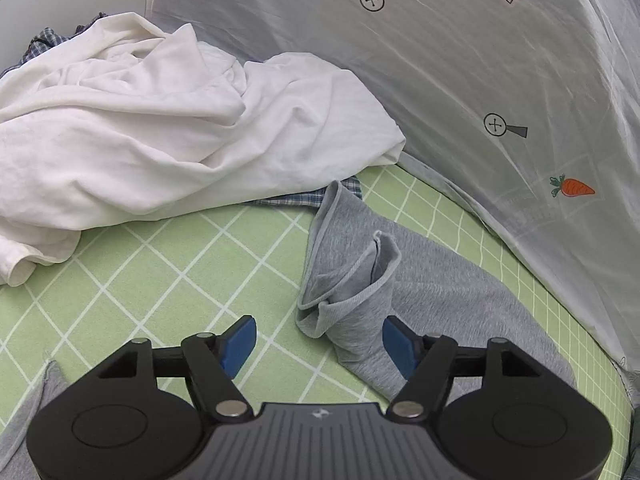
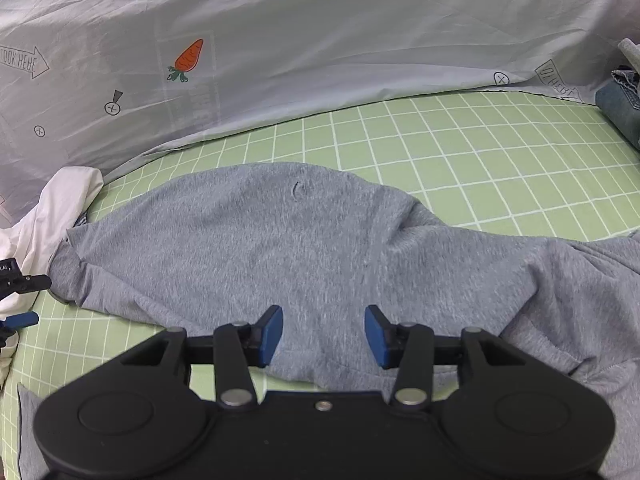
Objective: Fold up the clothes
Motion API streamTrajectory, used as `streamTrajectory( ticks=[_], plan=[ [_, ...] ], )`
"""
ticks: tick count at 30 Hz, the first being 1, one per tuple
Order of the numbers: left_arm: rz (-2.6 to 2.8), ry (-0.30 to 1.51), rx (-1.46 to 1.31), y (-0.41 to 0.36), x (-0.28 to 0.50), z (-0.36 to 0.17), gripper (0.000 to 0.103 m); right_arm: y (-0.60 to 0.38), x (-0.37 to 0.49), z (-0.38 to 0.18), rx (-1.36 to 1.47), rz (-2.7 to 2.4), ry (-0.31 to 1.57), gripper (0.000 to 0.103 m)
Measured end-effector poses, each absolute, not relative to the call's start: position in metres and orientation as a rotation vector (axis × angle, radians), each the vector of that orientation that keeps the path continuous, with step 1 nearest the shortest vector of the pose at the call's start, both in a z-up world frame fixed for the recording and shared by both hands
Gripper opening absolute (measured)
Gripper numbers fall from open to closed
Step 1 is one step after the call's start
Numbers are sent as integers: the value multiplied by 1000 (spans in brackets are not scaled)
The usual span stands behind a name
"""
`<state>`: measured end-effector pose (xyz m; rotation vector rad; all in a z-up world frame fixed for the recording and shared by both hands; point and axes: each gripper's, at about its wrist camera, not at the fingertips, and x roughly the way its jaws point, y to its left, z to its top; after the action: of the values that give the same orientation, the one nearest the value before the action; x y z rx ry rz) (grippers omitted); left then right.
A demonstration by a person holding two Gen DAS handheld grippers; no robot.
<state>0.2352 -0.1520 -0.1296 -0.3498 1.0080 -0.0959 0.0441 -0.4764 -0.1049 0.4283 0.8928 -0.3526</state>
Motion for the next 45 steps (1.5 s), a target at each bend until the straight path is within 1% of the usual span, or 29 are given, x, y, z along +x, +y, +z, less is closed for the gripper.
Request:
streamTrajectory(
  ticks=[4, 5, 7, 8, 9, 10, 11, 14, 19, 22, 23, 24, 26, 28, 29, 30, 31, 32, 35, 36, 37, 38, 40, 42, 43, 45],
  plan=[
    [-91, 1032, -364, -165, 249, -146, 78, -473, 47, -113, 438, -360, 927, 47],
    [-71, 1038, -358, -166, 251, -149, 75, -473, 48, -115, 441, -362, 935, 47],
    [-31, 1048, -347, -168, 254, -154, 65, -472, 48, -117, 448, -363, 947, 47],
    [-21, 1051, -340, -168, 254, -156, 51, -471, 48, -118, 451, -360, 950, 47],
    [-22, 1052, -332, -165, 253, -156, 33, -471, 49, -119, 452, -358, 954, 47],
    [-23, 1053, -324, -163, 252, -156, 22, -470, 49, -121, 453, -356, 958, 47],
    [-23, 1053, -323, -159, 251, -156, 4, -469, 50, -122, 455, -354, 962, 47],
    [-13, 1027, -353, -136, 239, -152, 3, -465, 51, -123, 460, -333, 971, 47],
    [85, 973, -320, -94, 217, -137, 4, -455, 49, -119, 438, -299, 968, 47],
    [173, 977, -287, -70, 208, -132, 6, -452, 46, -118, 436, -287, 971, 47],
    [204, 977, -266, -63, 205, -130, 9, -451, 44, -117, 437, -285, 970, 47],
    [227, 974, -251, -57, 202, -128, 10, -450, 43, -116, 437, -284, 969, 47],
    [256, 964, -235, -47, 195, -123, 11, -450, 40, -115, 437, -282, 965, 47],
    [263, 945, -221, -43, 190, -115, 17, -452, 36, -111, 432, -289, 953, 48],
    [253, 933, -213, -45, 187, -110, 25, -453, 35, -109, 425, -297, 946, 49],
    [232, 922, -202, -49, 184, -105, 34, -455, 33, -107, 412, -308, 937, 52],
    [211, 910, -192, -52, 181, -100, 39, -458, 30, -104, 395, -322, 928, 55],
    [185, 907, -182, -61, 178, -96, 50, -461, 27, -102, 377, -337, 919, 56],
    [89, 920, -159, -99, 168, -92, 66, -479, 15, -97, 352, -384, 897, 65],
    [57, 925, -151, -112, 165, -90, 74, -486, 10, -96, 350, -402, 890, 71],
    [25, 929, -143, -125, 162, -89, 77, -493, 5, -95, 349, -423, 882, 79],
    [-7, 933, -135, -138, 159, -87, 79, -501, -1, -93, 346, -443, 871, 83],
    [-74, 947, -118, -167, 151, -85, 80, -516, -13, -91, 338, -479, 850, 96],
    [-153, 973, -88, -205, 136, -87, 82, -532, -26, -90, 327, -499, 829, 100],
    [-189, 990, -66, -224, 128, -90, 84, -540, -33, -90, 319, -509, 821, 101],
    [-256, 1032, -10, -262, 111, -99, 85, -556, -45, -92, 302, -528, 817, 102]
  ],
)
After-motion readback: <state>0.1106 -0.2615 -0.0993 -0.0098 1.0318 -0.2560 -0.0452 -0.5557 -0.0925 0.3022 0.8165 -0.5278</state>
